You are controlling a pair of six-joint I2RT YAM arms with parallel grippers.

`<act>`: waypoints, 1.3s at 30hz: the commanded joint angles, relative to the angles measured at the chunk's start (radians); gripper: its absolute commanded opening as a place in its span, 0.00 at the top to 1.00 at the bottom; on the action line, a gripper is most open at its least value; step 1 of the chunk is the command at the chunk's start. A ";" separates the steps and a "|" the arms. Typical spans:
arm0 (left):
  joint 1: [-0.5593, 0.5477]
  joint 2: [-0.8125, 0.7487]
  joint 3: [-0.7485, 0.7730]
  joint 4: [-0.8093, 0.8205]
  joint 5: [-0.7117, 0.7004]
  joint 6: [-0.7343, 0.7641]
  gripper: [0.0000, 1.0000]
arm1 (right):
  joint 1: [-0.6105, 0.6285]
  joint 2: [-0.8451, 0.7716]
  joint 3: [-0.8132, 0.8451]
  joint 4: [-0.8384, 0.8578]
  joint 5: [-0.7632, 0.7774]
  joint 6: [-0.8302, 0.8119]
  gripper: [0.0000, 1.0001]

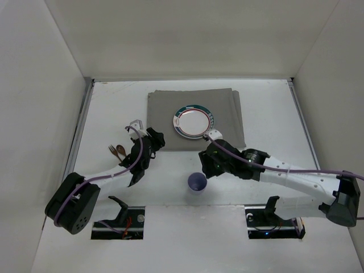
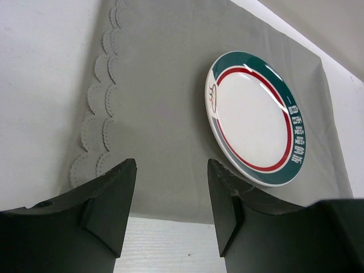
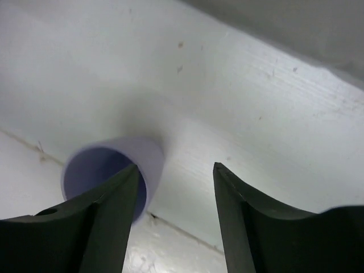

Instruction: Set the dinner table for one person

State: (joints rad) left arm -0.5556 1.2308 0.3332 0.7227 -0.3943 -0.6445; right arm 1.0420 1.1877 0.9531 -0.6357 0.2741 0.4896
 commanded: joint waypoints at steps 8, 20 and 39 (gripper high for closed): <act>-0.002 -0.008 0.009 0.047 -0.011 -0.003 0.50 | 0.094 0.061 0.027 -0.070 -0.068 -0.077 0.39; 0.001 -0.025 0.004 0.046 -0.011 -0.007 0.49 | 0.033 0.124 0.142 0.063 0.016 -0.132 0.95; 0.000 -0.013 0.007 0.043 -0.015 -0.001 0.49 | -0.731 0.812 1.045 0.047 0.008 -0.267 0.99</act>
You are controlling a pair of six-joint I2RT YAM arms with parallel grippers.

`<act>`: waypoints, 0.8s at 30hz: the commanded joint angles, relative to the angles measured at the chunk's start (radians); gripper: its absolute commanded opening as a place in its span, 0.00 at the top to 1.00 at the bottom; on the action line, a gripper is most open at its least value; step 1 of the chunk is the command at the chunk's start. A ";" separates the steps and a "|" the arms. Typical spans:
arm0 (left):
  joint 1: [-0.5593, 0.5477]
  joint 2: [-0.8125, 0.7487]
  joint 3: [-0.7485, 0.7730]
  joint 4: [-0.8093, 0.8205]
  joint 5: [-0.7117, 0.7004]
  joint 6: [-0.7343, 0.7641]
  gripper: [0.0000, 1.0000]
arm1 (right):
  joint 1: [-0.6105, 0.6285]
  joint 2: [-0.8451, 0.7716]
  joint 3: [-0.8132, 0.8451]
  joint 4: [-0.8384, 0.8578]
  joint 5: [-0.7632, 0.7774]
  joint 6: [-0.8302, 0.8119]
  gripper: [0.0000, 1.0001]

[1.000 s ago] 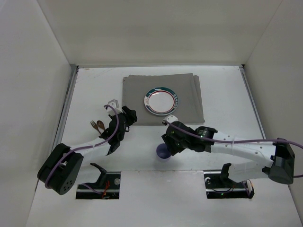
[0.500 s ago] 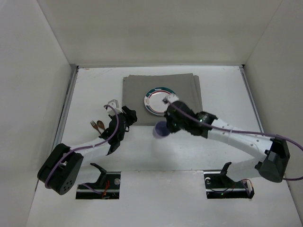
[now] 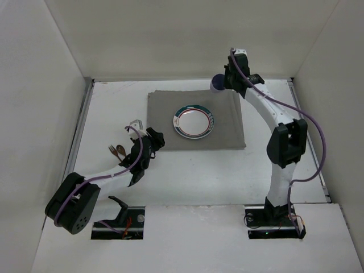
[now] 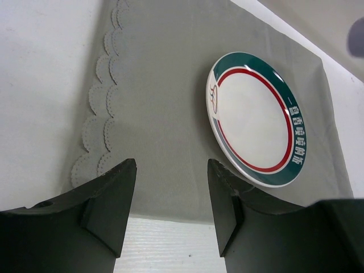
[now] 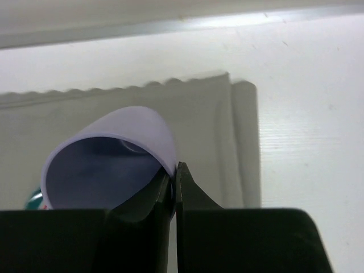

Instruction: Set the dinner table for one person

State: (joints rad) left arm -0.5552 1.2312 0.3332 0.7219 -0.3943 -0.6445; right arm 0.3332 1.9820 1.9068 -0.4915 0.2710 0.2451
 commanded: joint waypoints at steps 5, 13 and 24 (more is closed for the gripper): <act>-0.005 0.002 0.017 0.036 -0.015 -0.004 0.49 | -0.075 0.126 0.189 -0.191 -0.030 -0.026 0.98; 0.002 0.007 0.017 0.034 -0.012 -0.014 0.49 | -0.089 0.185 0.209 -0.228 -0.049 -0.017 0.95; 0.010 0.019 0.023 0.025 0.002 -0.023 0.48 | -0.110 0.296 0.327 -0.286 -0.092 -0.006 0.94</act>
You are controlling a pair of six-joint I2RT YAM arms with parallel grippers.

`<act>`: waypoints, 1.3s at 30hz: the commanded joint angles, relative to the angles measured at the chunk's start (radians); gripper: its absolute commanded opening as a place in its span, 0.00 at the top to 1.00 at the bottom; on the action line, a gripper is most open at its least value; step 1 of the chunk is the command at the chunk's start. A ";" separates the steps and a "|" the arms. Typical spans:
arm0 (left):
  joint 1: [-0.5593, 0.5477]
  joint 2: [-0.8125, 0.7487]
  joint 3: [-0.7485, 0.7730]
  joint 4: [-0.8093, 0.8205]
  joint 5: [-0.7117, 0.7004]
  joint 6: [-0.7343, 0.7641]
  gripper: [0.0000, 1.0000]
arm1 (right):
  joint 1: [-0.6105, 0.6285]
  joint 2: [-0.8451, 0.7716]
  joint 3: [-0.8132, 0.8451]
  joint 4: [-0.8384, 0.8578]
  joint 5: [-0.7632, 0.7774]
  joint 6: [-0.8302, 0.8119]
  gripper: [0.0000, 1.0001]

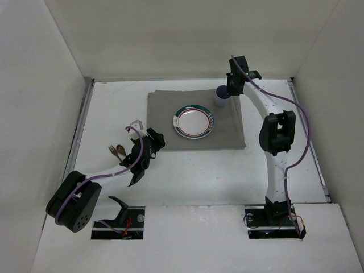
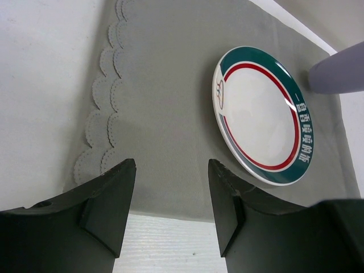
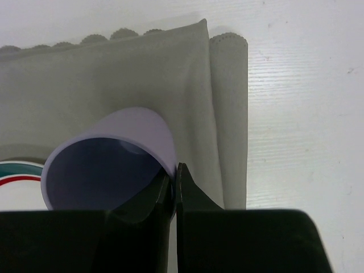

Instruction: Set the dinner table for one person

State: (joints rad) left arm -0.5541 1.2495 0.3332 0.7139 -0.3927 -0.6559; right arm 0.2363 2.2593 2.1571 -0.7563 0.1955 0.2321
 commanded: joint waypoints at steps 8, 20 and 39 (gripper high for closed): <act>0.009 0.013 0.027 0.033 0.000 -0.011 0.48 | -0.015 0.077 0.181 -0.061 0.002 0.024 0.79; 0.010 0.014 0.030 0.033 -0.006 -0.001 0.48 | -0.016 -0.062 0.115 0.027 0.065 0.050 0.48; -0.025 -0.022 0.119 -0.155 -0.208 0.104 0.50 | 0.324 -1.006 -1.259 0.896 0.174 0.306 0.95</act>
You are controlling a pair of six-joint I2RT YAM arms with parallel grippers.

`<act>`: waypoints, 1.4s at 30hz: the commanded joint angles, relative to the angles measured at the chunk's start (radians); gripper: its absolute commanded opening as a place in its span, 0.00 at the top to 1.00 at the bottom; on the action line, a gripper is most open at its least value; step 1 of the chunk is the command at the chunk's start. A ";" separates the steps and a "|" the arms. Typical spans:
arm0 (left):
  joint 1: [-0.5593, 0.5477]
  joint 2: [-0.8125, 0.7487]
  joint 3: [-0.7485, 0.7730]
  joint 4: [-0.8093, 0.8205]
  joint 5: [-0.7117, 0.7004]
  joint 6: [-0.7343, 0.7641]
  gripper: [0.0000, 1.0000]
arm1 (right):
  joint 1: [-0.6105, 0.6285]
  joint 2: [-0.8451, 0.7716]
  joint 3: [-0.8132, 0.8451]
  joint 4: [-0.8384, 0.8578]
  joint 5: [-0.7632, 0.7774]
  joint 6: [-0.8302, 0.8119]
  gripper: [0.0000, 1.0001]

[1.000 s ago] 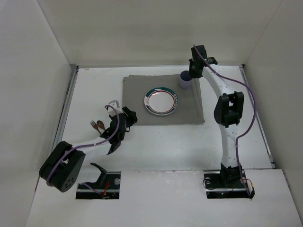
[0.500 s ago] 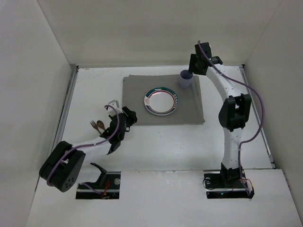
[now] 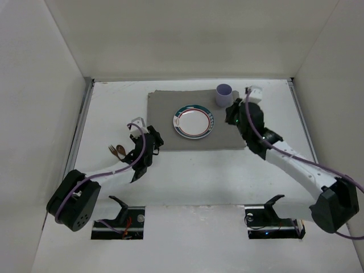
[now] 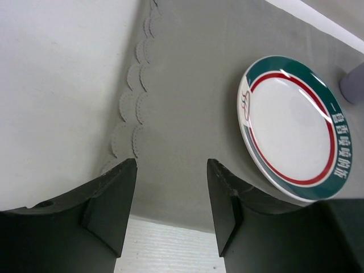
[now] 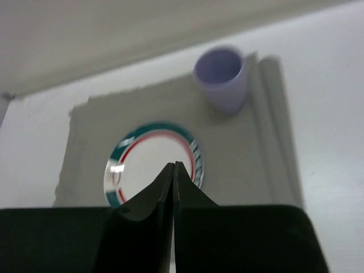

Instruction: Set the dinner table for one person

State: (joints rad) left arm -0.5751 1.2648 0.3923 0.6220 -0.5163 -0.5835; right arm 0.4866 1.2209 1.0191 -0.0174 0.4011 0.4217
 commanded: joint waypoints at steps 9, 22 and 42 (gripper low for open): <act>0.036 -0.269 0.083 -0.557 -0.137 -0.097 0.74 | 0.270 -0.115 -0.395 0.211 -0.035 0.123 0.84; 0.195 -0.246 0.131 -1.013 -0.068 -0.260 0.73 | 0.323 -0.210 -0.570 0.376 -0.065 0.189 0.60; 0.283 -0.032 0.161 -0.820 0.019 -0.187 0.71 | 0.358 -0.112 -0.539 0.390 -0.127 0.180 0.56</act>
State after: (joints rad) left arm -0.3012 1.2110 0.5392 -0.2409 -0.5289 -0.7918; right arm 0.8333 1.1130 0.4492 0.3069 0.2760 0.6029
